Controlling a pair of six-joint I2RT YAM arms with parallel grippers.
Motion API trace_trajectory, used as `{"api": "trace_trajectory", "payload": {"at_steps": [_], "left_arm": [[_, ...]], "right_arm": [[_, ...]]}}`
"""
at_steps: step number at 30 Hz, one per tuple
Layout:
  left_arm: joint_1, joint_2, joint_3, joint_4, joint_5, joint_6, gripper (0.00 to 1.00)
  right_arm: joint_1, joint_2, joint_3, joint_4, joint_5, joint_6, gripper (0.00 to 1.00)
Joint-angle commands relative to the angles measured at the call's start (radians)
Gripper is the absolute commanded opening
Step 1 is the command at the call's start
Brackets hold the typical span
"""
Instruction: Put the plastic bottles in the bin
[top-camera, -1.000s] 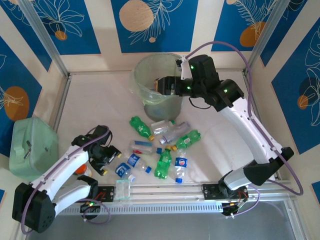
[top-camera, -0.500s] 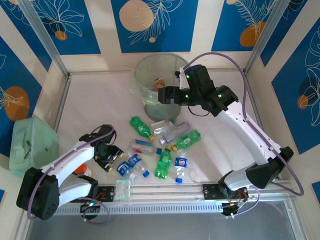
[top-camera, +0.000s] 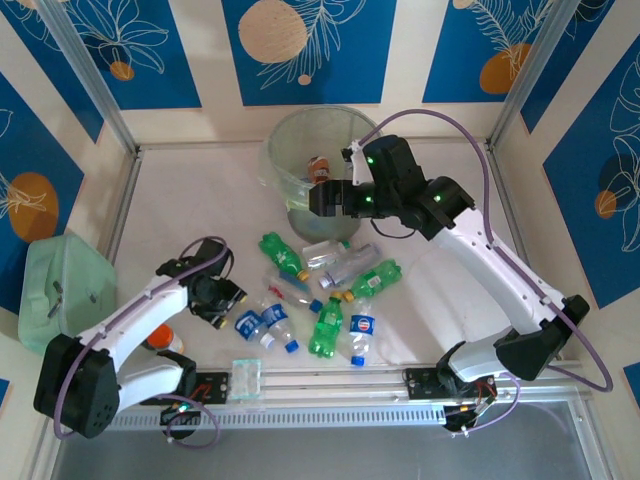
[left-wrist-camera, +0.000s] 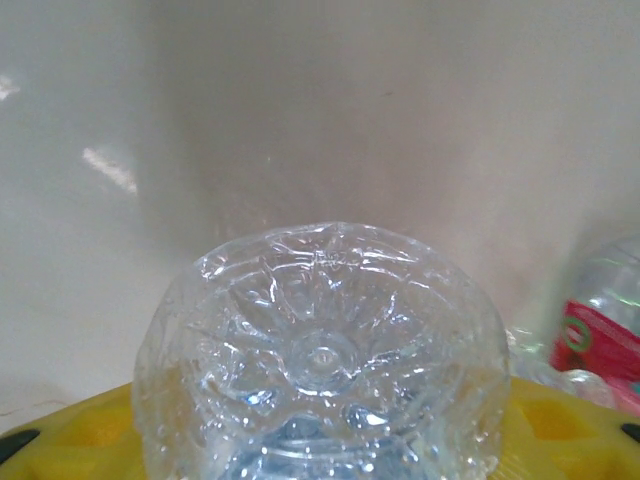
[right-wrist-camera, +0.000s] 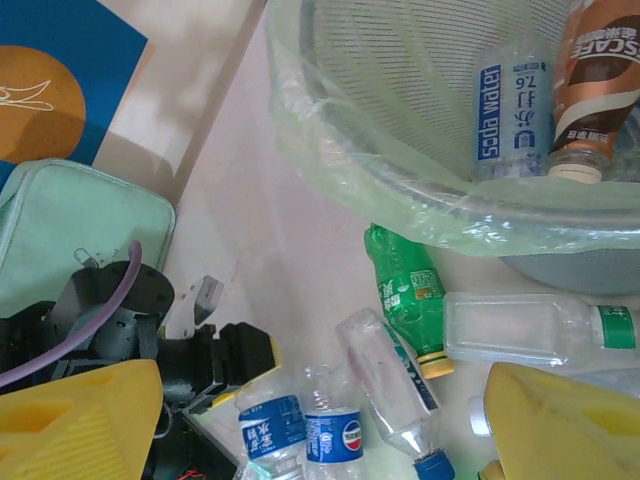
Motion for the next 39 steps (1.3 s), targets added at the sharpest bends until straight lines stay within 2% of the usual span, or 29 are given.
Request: {"api": "trace_trajectory", "payload": {"at_steps": [1,6,9,13,17,25,28,31,35,39], "left_arm": [[-0.003,-0.043,0.111,-0.081,-0.062,0.067,0.49],[0.016,-0.047,0.296,-0.109,-0.074,0.151,0.49],[0.038,-0.047,0.378,-0.029,-0.029,0.182,0.48],[0.081,-0.051,0.432,0.191,0.087,0.167,0.48],[0.121,-0.039,0.452,0.463,0.223,0.103,0.48],[0.165,0.027,0.398,1.021,0.421,-0.149,0.47],[0.169,0.042,0.370,1.155,0.455,-0.201,0.46],[0.169,0.043,0.373,1.191,0.480,-0.196,0.46],[0.169,0.059,0.369,1.287,0.535,-0.232,0.46],[0.169,0.078,0.346,1.370,0.571,-0.276,0.46]], "right_arm": [[0.023,-0.033,0.018,0.038,-0.058,0.007,0.85],[0.060,-0.015,0.033,0.068,-0.152,0.004,0.85],[0.077,0.001,0.031,0.098,-0.229,0.012,0.85],[0.092,0.024,0.029,0.126,-0.304,0.023,0.86],[0.094,0.029,0.024,0.126,-0.303,0.031,0.86],[0.041,-0.009,-0.011,0.177,-0.332,0.086,0.86],[0.024,-0.022,-0.018,0.194,-0.330,0.100,0.86],[0.008,-0.026,-0.020,0.202,-0.336,0.109,0.86],[-0.014,-0.024,-0.019,0.215,-0.354,0.123,0.79],[-0.017,-0.017,-0.008,0.228,-0.365,0.126,0.66]]}}
